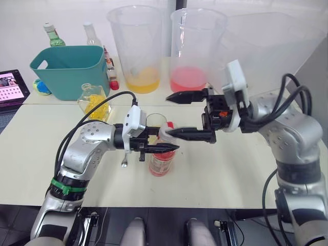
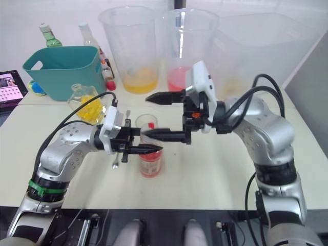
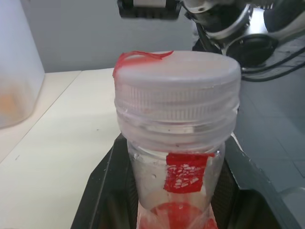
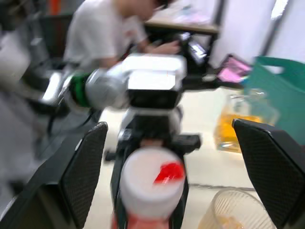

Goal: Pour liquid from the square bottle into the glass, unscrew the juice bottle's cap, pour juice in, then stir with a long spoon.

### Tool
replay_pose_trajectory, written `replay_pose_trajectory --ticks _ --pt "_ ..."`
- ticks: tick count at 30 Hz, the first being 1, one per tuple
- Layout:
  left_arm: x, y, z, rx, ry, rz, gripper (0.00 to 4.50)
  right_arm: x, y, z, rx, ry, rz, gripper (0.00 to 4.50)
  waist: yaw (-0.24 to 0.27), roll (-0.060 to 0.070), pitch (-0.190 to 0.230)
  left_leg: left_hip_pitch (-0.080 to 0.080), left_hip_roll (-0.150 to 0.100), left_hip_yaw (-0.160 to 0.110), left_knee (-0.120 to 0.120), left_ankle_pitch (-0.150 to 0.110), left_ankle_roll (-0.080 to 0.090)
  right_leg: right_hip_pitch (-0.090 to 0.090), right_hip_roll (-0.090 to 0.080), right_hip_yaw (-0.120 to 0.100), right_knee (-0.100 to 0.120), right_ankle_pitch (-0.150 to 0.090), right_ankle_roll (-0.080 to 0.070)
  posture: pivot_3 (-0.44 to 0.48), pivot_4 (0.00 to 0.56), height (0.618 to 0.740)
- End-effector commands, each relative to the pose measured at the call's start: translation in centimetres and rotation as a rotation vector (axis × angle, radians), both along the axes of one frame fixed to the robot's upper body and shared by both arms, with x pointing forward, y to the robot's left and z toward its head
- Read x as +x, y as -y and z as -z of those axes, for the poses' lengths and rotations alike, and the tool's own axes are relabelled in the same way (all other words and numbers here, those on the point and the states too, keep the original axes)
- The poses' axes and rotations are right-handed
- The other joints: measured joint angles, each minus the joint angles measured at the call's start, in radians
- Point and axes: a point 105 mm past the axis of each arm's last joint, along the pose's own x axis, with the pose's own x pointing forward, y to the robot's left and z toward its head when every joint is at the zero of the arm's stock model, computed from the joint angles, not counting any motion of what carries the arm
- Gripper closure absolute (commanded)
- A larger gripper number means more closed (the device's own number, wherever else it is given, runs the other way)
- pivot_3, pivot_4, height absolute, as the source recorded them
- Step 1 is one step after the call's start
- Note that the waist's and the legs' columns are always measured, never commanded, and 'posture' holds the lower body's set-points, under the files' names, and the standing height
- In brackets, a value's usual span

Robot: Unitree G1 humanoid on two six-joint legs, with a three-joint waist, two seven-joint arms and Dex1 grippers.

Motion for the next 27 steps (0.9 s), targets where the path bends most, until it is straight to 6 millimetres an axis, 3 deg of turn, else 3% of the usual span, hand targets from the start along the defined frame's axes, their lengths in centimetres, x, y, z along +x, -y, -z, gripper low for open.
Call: replay_pose_trajectory --ticks 1,3,11,15,20,27 --pt "0.0 0.5 0.7 0.020 -0.018 0.032 2.98 -1.0 0.2 -1.4 0.061 -0.021 0.080 0.07 0.002 0.000 0.000 0.000 0.000 0.000 0.000 0.000 0.000 0.000 0.000 0.000 0.000 0.000 0.000 0.000 0.150 0.740" --pt "0.0 0.5 0.7 0.021 -0.019 0.043 2.98 -1.2 0.3 -1.4 0.145 -0.115 0.132 0.07 0.002 0.000 0.000 0.000 0.000 0.000 0.000 0.000 0.000 0.001 0.000 0.000 0.000 0.000 0.000 0.000 0.150 0.740" --pt "0.1 0.5 0.8 0.021 -0.016 0.053 2.98 -0.5 1.2 1.6 0.184 -0.291 0.403 0.07 0.000 0.000 0.000 0.000 0.000 -0.001 0.000 0.000 0.000 0.001 0.000 0.000 -0.001 0.000 0.000 0.000 0.150 0.740" --pt "0.2 0.7 0.8 0.017 -0.018 0.057 2.98 -2.0 0.7 3.5 0.066 -0.232 0.371 0.07 0.001 0.000 0.000 0.000 0.000 -0.001 0.000 0.000 0.000 0.001 0.000 0.000 -0.001 0.000 0.000 0.000 0.150 0.740" --pt "0.2 1.0 0.4 -0.007 -0.027 0.053 2.98 -3.0 0.4 4.1 0.066 -0.219 0.306 0.07 0.000 0.000 0.000 0.000 0.000 -0.001 0.000 0.000 0.000 0.002 0.000 0.000 -0.002 0.000 0.000 0.000 0.150 0.740" --pt "0.6 1.2 0.3 -0.005 -0.050 0.045 2.98 -2.9 0.2 4.9 0.027 -0.147 0.305 0.07 0.000 0.000 0.000 0.000 0.000 -0.001 0.001 0.000 0.000 0.002 0.000 0.000 -0.002 0.000 0.000 0.000 0.150 0.740"
